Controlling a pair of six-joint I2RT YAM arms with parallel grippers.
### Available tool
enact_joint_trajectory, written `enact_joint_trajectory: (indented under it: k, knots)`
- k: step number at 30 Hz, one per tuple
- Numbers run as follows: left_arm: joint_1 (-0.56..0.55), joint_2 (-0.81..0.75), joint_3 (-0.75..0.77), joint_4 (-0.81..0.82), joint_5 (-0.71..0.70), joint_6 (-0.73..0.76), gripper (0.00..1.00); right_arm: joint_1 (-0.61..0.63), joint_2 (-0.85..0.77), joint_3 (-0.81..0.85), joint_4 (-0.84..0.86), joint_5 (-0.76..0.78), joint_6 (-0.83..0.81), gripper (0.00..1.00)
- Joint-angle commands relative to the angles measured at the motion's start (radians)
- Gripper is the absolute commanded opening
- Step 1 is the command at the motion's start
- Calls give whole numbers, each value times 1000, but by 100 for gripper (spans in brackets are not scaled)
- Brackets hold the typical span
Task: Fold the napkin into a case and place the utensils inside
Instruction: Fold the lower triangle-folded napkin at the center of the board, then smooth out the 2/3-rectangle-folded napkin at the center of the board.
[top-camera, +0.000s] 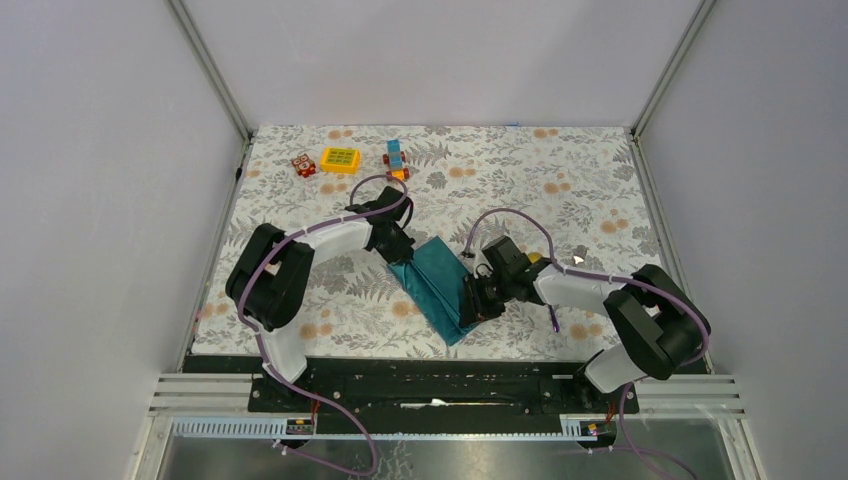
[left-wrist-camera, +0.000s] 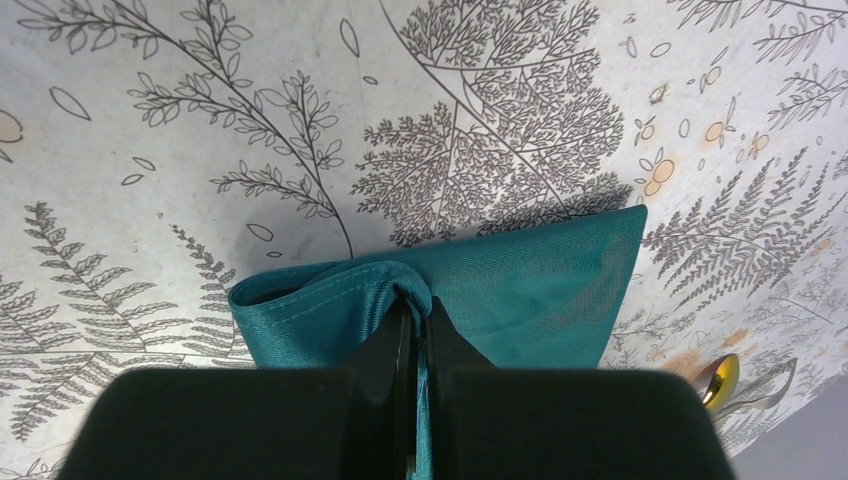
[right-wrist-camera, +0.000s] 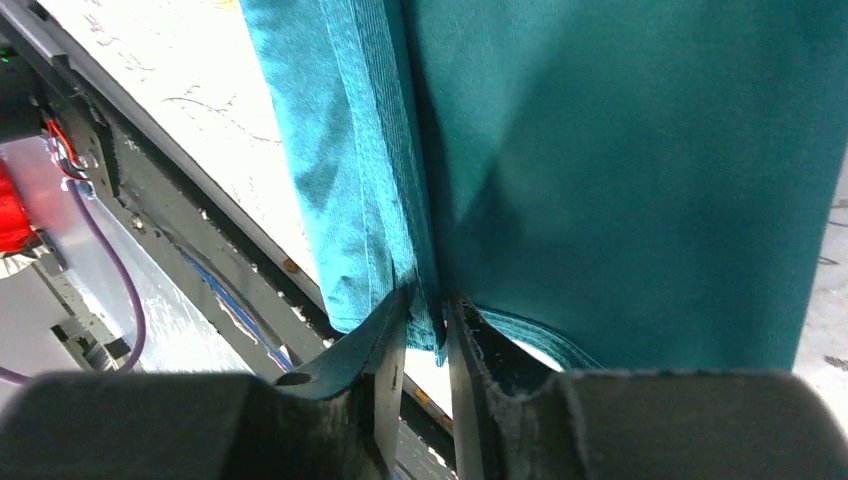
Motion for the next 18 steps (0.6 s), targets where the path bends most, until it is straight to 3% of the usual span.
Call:
enact_joint_trajectory:
  k: [1, 4, 7, 11, 15, 18]
  knots:
    - [12, 7, 22, 53, -49, -20, 0, -6, -20, 51, -104, 57, -50, 31]
    - [12, 10, 22, 57, -43, -20, 0, -5, -47, 98, -157, 99, -78, 41]
    - [12, 11, 21, 57, -41, -18, 0, -3, -89, 145, -158, 110, -117, 59]
    - [13, 10, 18, 61, -41, -18, 0, -1, -85, 154, 34, 119, -140, 80]
    - [13, 12, 9, 76, -28, -22, 0, 13, 12, 177, 244, 148, -138, 80]
    - [12, 16, 10, 76, -25, -17, 0, 14, 119, 241, 287, 148, -171, 71]
